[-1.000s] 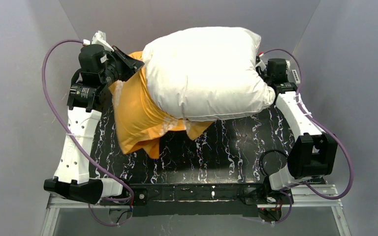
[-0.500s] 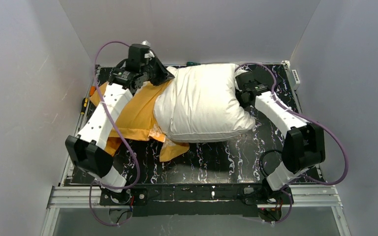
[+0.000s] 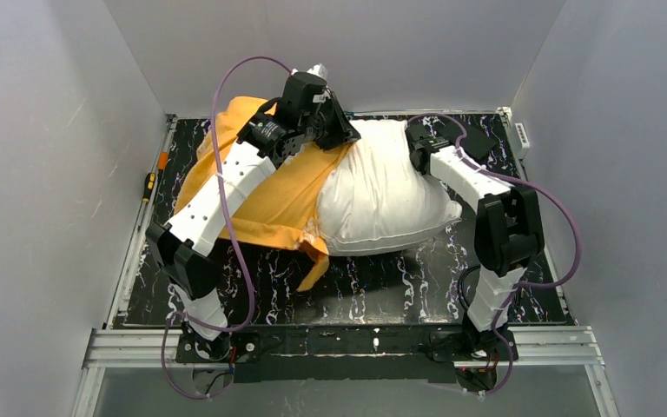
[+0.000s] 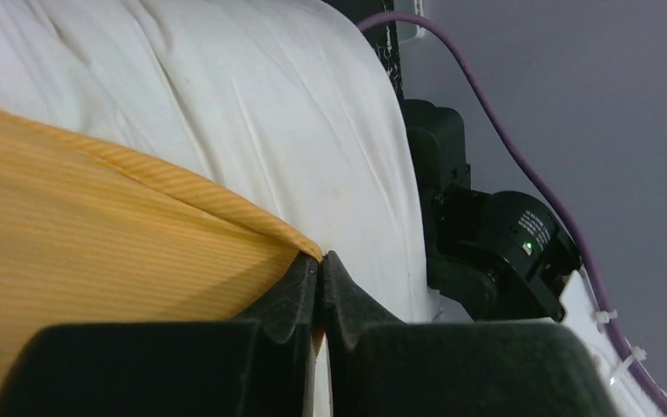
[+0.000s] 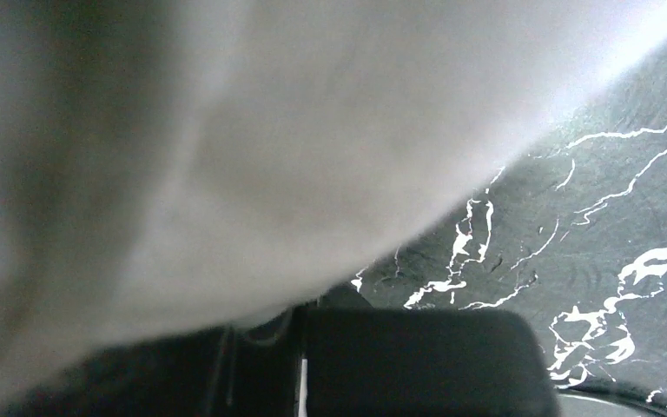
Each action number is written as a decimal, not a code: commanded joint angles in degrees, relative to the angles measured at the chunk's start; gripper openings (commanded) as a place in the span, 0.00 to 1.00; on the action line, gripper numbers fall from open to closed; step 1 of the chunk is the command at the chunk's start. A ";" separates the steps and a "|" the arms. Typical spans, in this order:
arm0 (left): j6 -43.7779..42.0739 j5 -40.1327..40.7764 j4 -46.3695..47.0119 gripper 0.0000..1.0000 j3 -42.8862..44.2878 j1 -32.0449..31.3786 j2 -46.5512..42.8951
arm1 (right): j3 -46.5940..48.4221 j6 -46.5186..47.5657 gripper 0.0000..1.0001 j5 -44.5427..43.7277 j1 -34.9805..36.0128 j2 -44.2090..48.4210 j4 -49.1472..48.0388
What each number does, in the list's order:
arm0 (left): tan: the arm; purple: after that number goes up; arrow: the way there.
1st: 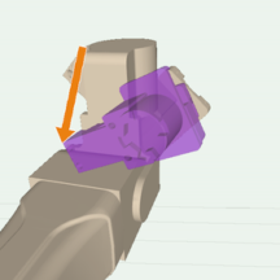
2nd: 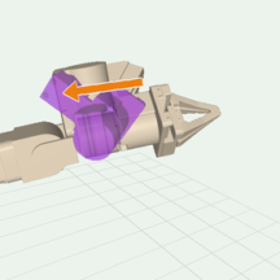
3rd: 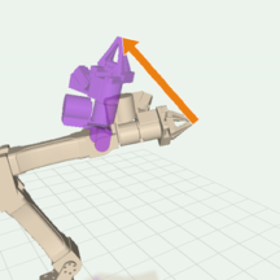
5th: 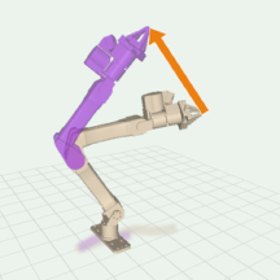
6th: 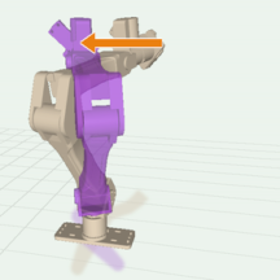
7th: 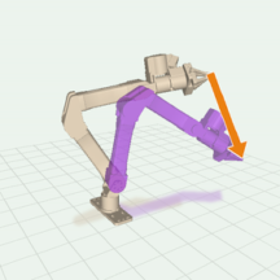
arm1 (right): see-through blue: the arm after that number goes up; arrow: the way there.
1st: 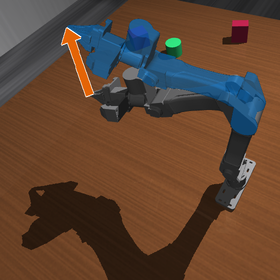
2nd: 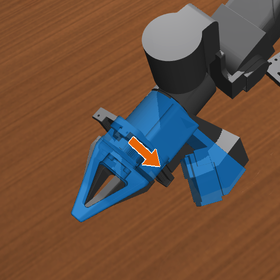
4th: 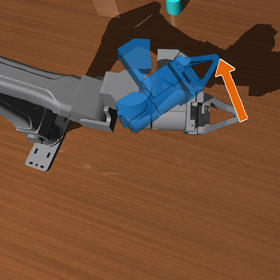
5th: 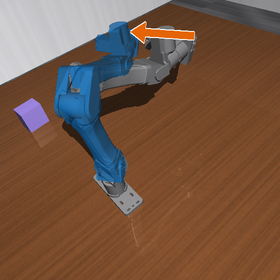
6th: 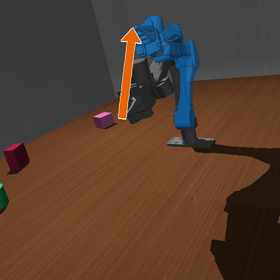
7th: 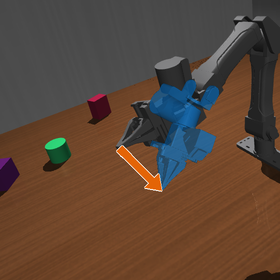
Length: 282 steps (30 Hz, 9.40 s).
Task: Put the pillow into the pillowcase
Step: Stuff the pillow into the pillowcase.
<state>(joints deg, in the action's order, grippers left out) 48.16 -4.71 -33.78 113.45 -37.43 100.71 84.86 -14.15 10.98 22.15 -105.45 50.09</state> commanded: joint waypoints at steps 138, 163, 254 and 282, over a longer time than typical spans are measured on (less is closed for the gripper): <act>-23.05 3.01 -22.62 0.70 15.87 21.04 11.51 | 24.92 -9.63 0.21 33.87 10.08 -21.85 -23.83; -5.03 -31.45 4.38 0.00 11.67 20.33 8.84 | 17.79 -22.63 0.11 41.48 8.93 -18.60 -43.35; -28.68 -1.63 -21.43 0.84 7.80 5.43 7.72 | 16.44 -0.65 0.77 13.85 4.60 10.91 -0.88; -7.08 -35.06 15.47 0.00 -12.95 5.59 -14.13 | -8.02 -41.08 0.61 36.53 0.24 -1.05 -55.54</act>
<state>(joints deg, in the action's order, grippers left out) 35.53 -26.33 -30.59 101.10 -29.67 96.84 84.55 -41.15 47.90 23.16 -107.70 18.37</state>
